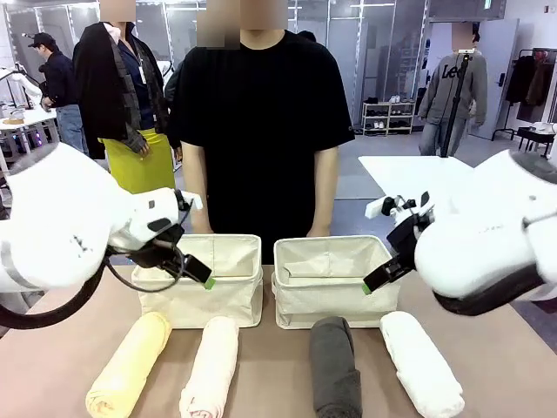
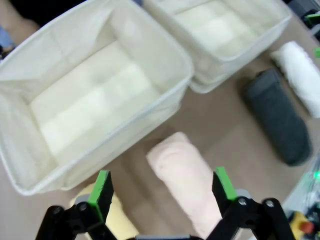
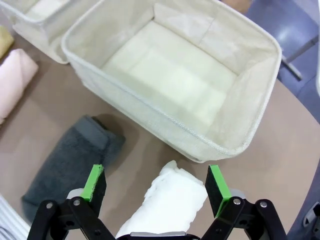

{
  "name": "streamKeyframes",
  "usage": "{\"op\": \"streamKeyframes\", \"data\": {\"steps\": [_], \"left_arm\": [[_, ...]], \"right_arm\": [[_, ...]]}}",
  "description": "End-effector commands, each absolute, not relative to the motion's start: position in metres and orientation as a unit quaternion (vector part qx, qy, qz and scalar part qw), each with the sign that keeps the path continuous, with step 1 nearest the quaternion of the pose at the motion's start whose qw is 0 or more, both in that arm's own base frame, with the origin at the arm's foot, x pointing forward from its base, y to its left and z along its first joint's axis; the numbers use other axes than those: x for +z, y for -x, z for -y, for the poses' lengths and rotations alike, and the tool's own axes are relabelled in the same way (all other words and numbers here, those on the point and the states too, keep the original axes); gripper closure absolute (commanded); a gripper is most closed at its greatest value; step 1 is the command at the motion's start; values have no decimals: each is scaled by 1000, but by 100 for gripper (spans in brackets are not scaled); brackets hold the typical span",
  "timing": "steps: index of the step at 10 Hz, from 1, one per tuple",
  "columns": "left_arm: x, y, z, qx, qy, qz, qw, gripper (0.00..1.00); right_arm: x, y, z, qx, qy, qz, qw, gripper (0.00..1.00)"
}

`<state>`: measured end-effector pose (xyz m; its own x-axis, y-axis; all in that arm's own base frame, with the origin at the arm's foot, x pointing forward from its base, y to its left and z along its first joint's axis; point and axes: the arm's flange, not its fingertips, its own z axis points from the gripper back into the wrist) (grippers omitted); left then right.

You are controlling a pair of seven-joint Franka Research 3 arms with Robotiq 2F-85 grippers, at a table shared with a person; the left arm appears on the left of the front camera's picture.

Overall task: Divide the towels into two baskets.
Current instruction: Pick up one hotel-folded towel and place it in the Fabric basket indicated by the person.

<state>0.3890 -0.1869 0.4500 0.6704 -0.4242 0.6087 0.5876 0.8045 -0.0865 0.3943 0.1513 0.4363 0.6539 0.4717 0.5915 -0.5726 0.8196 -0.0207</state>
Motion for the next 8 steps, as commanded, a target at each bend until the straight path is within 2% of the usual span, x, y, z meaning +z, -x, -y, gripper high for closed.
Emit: {"op": "streamKeyframes", "data": {"steps": [1, 6, 8], "left_arm": [[477, -383, 153, -269, 218, 285, 894, 0], [510, -340, 86, -205, 361, 326, 849, 0], [519, -302, 42, -163, 395, 365, 827, 0]], "right_arm": [[457, -383, -116, 282, -152, 287, 903, 0], [483, -342, -39, 241, -431, 282, 823, 0], [481, -317, 13, 190, -477, 300, 804, 0]]}}
